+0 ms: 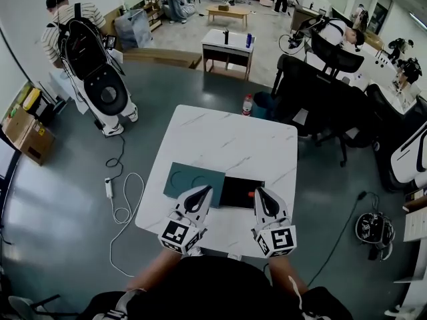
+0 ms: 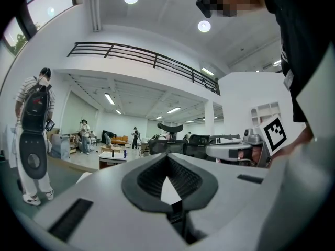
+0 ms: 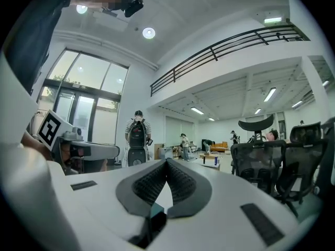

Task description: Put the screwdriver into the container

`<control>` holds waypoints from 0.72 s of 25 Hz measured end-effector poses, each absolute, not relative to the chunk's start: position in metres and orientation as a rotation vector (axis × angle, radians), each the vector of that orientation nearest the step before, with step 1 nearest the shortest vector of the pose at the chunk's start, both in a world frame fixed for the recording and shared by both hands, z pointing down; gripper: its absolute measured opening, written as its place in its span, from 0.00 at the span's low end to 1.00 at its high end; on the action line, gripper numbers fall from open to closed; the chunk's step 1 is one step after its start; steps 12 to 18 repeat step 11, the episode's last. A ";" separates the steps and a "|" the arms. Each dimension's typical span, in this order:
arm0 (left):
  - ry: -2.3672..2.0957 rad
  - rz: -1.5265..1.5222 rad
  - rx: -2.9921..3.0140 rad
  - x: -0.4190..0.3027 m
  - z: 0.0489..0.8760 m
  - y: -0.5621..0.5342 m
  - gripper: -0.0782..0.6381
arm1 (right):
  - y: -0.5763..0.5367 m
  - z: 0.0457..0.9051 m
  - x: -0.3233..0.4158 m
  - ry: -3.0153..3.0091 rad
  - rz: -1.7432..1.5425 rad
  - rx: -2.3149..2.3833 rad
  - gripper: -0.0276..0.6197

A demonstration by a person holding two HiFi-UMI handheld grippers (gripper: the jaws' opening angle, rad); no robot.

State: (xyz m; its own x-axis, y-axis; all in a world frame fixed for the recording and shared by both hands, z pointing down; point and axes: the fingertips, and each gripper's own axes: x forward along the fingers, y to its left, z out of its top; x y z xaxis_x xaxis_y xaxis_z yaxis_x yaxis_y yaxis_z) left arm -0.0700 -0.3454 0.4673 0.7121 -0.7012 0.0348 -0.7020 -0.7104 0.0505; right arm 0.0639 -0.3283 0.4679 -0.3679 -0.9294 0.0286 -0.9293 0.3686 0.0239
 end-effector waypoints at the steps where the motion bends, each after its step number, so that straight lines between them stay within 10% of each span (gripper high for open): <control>1: -1.168 0.020 2.856 -0.069 0.467 -0.346 0.11 | -0.329 0.467 0.064 -2.566 -0.016 1.747 0.08; 18: -1.148 0.015 2.867 -0.058 0.467 -0.346 0.11 | -0.332 0.458 0.074 -2.567 -0.011 1.761 0.08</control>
